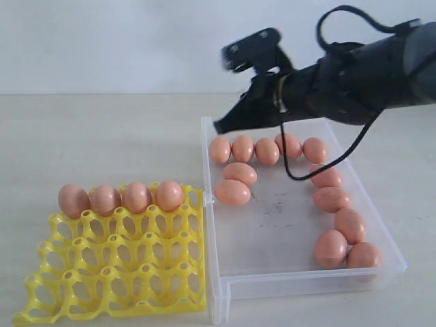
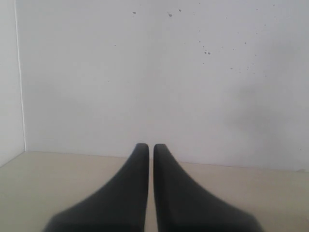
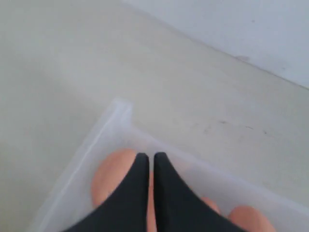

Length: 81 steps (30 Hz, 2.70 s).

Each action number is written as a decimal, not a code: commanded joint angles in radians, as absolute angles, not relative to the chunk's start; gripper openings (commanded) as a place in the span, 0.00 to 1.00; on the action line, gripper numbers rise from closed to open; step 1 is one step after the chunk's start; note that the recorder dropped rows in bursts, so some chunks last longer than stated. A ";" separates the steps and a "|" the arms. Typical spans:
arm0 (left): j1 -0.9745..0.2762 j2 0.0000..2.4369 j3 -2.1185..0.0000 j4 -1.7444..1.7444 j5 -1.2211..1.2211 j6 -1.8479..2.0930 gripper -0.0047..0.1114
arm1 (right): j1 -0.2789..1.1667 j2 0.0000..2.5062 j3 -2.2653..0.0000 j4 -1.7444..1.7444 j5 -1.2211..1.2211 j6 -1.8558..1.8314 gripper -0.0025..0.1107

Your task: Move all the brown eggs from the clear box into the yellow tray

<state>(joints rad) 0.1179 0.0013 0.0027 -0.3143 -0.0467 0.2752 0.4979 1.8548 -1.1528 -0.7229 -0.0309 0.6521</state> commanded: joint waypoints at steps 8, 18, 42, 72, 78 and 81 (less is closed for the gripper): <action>0.117 0.000 0.000 -0.319 -0.052 0.279 0.07 | 0.346 1.933 -1.001 -0.517 -1.221 0.903 0.02; 0.117 0.000 0.000 -0.319 -0.052 0.279 0.07 | 0.370 1.896 -1.003 -0.968 -0.704 0.680 0.02; 0.117 0.000 0.000 -0.319 -0.052 0.279 0.07 | 0.477 1.857 -1.041 -1.744 -0.363 1.134 0.49; 0.095 0.000 0.000 -0.319 -0.052 0.279 0.07 | 0.637 1.783 -1.133 -1.744 0.447 1.343 0.02; 0.095 0.000 0.000 -0.319 -0.052 0.279 0.07 | 0.637 1.776 -1.201 -1.367 0.186 1.335 0.02; 0.095 0.000 0.000 -0.319 -0.052 0.279 0.07 | 0.637 1.776 -1.201 -1.079 0.142 1.159 0.02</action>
<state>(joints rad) 0.1009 0.0013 0.0027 -0.3143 -0.0467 0.2752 0.6380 1.7851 -1.1931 -1.3264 0.1773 1.2964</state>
